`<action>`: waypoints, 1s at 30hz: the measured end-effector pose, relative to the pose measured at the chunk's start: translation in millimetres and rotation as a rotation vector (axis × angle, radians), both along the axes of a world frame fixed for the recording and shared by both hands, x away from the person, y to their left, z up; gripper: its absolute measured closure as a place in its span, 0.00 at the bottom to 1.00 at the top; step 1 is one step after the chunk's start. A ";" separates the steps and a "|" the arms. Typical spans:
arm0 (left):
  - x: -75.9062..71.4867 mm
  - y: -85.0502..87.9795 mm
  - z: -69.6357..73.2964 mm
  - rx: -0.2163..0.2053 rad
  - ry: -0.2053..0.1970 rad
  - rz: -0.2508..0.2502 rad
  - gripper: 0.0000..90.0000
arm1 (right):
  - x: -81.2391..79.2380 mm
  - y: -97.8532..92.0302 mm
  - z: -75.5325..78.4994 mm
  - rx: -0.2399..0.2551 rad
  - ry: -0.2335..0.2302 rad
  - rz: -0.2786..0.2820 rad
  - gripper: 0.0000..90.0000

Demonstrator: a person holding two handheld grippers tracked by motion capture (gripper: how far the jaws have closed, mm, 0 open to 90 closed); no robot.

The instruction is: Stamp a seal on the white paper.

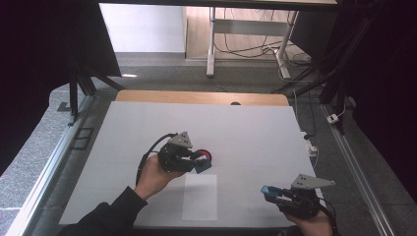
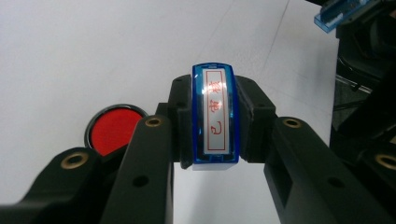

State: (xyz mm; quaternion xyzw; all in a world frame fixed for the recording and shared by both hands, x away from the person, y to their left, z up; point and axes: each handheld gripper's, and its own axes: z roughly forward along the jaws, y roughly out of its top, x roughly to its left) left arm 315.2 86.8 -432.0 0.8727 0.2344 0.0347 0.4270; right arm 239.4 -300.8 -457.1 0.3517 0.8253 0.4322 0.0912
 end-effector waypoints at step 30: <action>-26.6 0.6 -24.5 0.019 0.049 -0.016 0.78 | -0.8 1.1 0.2 -0.005 -0.003 0.005 0.76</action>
